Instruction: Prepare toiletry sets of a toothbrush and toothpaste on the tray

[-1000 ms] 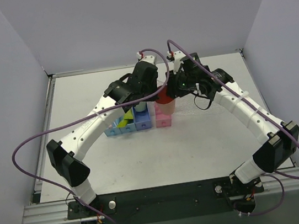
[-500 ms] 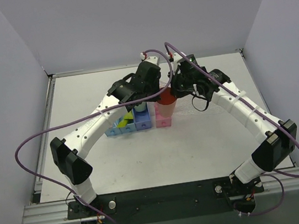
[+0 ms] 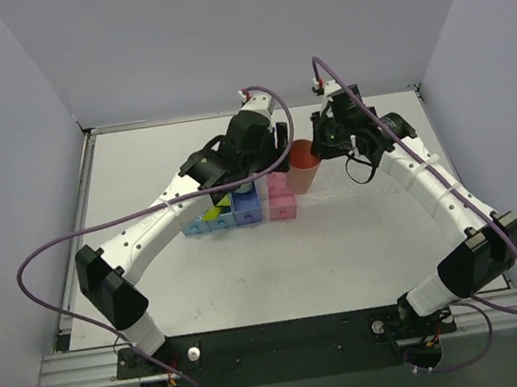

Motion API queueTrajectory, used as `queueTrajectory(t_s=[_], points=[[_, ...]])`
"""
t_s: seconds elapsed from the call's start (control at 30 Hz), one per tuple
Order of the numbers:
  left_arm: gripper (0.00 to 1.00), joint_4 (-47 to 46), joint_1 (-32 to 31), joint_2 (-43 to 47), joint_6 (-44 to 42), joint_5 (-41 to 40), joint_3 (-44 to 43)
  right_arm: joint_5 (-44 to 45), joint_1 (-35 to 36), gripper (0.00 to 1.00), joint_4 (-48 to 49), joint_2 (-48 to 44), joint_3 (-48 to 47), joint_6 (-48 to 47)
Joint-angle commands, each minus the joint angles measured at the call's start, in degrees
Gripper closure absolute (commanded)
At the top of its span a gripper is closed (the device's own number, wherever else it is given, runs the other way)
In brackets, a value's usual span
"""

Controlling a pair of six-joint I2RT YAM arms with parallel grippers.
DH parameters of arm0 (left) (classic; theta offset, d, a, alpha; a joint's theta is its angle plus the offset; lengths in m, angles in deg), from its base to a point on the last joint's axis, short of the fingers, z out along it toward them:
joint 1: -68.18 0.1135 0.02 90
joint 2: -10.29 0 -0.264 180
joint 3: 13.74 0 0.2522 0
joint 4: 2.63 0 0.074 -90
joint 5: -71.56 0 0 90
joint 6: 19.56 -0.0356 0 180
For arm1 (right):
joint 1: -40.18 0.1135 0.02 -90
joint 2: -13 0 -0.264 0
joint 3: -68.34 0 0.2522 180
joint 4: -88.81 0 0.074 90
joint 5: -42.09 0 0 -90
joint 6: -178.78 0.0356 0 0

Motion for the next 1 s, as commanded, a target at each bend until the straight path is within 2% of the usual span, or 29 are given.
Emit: queueTrajectory(t_s=[0.0, 0.07, 0.23, 0.4, 0.6, 0.8, 0.97], points=[[0.25, -8.2, 0.0, 8.9, -2.2, -1.9, 6.9, 3.6, -5.3, 1.00, 3.1, -6.2, -0.5, 2.2], [0.20, -11.4, 0.0, 11.5, -2.8, -3.9, 9.0, 5.0, -6.3, 1.00, 3.8, -7.5, 0.3, 1.3], [0.16, -15.5, 0.4, 15.0, -3.1, -8.9, 14.5, 8.1, -8.5, 1.00, 7.5, -8.6, 5.5, -3.7], [0.16, -13.6, 0.6, 16.5, -1.3, -10.6, 16.0, 8.5, -10.2, 1.00, 11.6, -7.1, 9.5, -3.4], [0.16, -12.9, 1.0, 20.1, 1.1, -12.7, 20.1, 5.3, -11.7, 1.00, 18.7, -3.5, 13.1, -1.8], [0.16, -13.6, 1.5, 23.9, 2.8, -14.4, 24.7, 2.6, -12.9, 1.00, 21.7, 0.3, 14.3, -0.8], [0.16, -13.8, 2.0, 24.5, 3.2, -14.4, 25.4, 0.2, -12.8, 1.00, 23.9, 2.4, 15.8, 0.1]])
